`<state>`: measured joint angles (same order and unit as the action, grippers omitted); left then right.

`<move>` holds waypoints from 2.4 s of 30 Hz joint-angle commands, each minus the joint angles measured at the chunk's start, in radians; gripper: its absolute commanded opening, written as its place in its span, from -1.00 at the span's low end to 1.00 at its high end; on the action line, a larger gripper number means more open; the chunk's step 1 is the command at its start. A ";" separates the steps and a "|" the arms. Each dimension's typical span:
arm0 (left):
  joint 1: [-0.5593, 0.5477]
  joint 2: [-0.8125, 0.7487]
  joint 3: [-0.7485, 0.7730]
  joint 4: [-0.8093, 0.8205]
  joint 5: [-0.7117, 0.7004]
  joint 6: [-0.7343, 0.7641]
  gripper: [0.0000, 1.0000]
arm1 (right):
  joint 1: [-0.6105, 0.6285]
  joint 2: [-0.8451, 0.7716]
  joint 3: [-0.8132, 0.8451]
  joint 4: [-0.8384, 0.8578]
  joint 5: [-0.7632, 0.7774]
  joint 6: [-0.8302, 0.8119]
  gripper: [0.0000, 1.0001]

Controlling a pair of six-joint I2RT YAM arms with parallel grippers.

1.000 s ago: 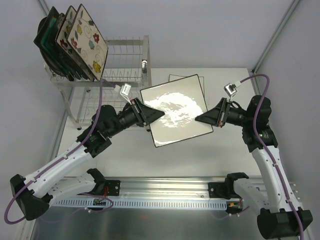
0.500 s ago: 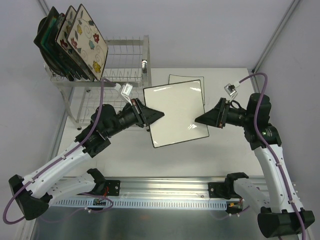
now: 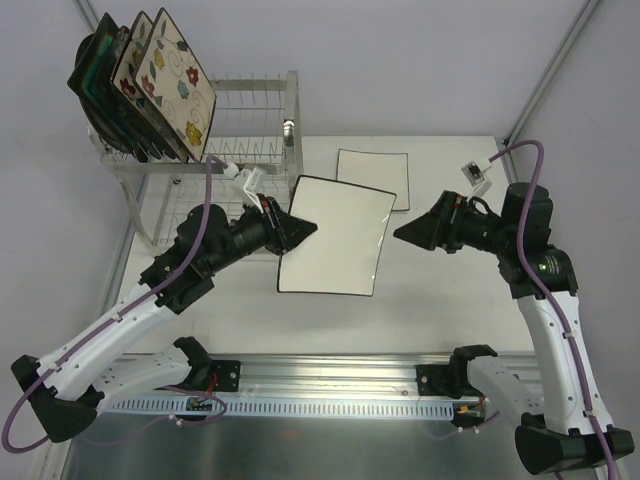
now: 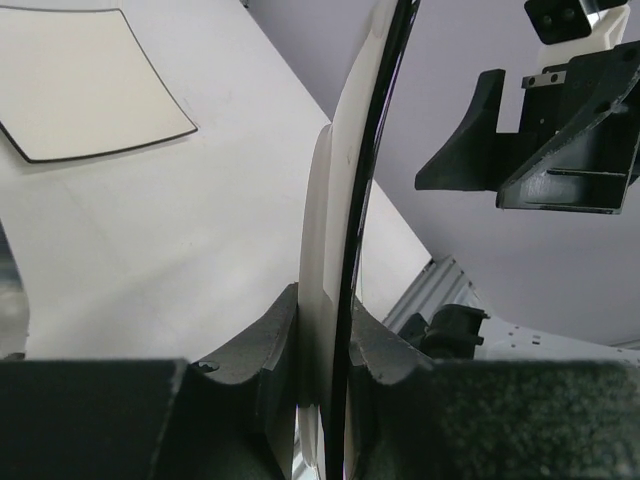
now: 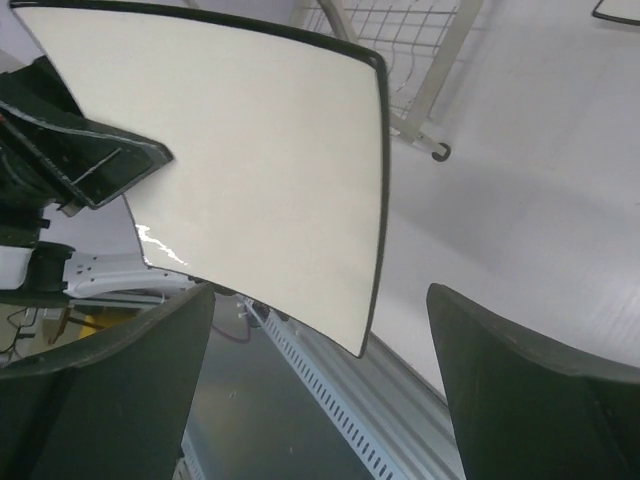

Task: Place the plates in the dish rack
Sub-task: Pass the plate from the right arm to the left, then insert the plate into the dish rack

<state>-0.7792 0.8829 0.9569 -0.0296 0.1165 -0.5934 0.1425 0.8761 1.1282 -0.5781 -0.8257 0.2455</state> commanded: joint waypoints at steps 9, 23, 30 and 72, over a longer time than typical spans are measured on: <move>-0.002 0.019 0.288 0.214 -0.038 0.161 -1.00 | -0.006 -0.069 0.051 -0.187 0.440 -0.143 0.99; 0.009 0.198 0.657 0.325 -0.158 0.473 -1.00 | -0.009 -0.086 0.007 -0.223 0.562 -0.176 0.99; 0.046 0.263 0.733 0.434 -0.213 0.627 -1.00 | -0.006 -0.077 0.005 -0.221 0.550 -0.187 0.99; 0.552 0.335 0.554 0.861 -0.342 0.822 -1.00 | 0.029 0.049 0.061 -0.250 0.589 -0.268 0.99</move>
<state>-0.2485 1.2575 1.4853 0.5640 -0.2707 0.2985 0.1638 0.9215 1.1412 -0.8200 -0.2508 0.0143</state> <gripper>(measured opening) 0.164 0.994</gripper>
